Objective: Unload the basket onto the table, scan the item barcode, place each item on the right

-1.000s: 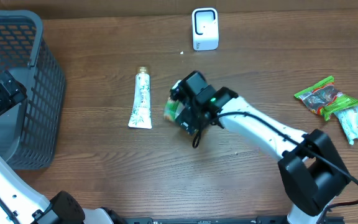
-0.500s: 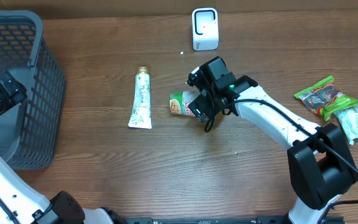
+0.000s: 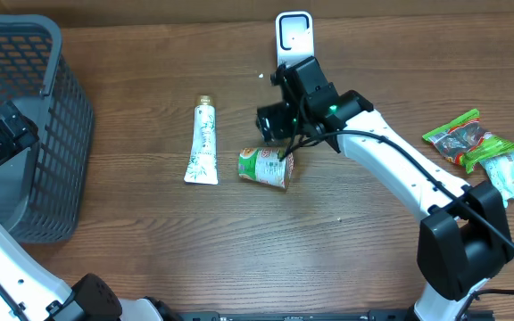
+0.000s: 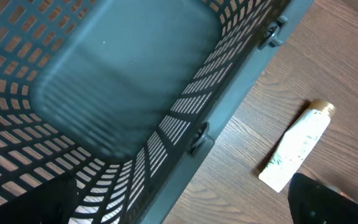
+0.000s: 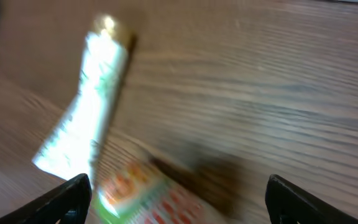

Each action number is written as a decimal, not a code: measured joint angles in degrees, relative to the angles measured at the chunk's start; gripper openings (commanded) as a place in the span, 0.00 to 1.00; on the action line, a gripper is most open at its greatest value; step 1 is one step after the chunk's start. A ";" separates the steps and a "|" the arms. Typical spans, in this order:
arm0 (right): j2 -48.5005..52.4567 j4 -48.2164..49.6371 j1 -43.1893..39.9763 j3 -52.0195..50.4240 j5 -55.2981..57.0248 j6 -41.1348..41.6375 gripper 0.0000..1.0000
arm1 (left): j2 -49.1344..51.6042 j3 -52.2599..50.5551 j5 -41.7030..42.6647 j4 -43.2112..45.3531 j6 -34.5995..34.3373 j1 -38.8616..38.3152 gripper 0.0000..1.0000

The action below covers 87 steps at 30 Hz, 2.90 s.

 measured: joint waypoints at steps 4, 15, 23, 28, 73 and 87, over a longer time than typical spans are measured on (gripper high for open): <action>1.16 3.02 2.64 0.00 -1.60 7.30 0.90 | 0.00 0.00 0.00 -0.02 0.00 0.00 1.00; 7.45 -1.60 9.66 -0.04 -5.16 11.47 0.91 | 0.00 0.00 0.00 -0.02 -0.02 0.00 1.00; 7.45 -12.13 7.67 0.48 -5.38 3.98 0.97 | 0.00 0.00 0.00 0.00 0.00 0.00 1.00; 7.45 -17.07 6.56 5.51 -6.56 -8.41 1.00 | 0.00 0.00 0.00 -0.02 0.00 0.00 1.00; 7.45 -22.43 6.62 -1.99 -11.52 -36.98 0.75 | 0.00 0.00 0.00 -0.02 -0.02 0.00 1.00; 7.43 -20.87 6.80 0.22 -3.32 -32.85 0.70 | 0.00 0.00 0.00 -0.02 -0.02 0.00 1.00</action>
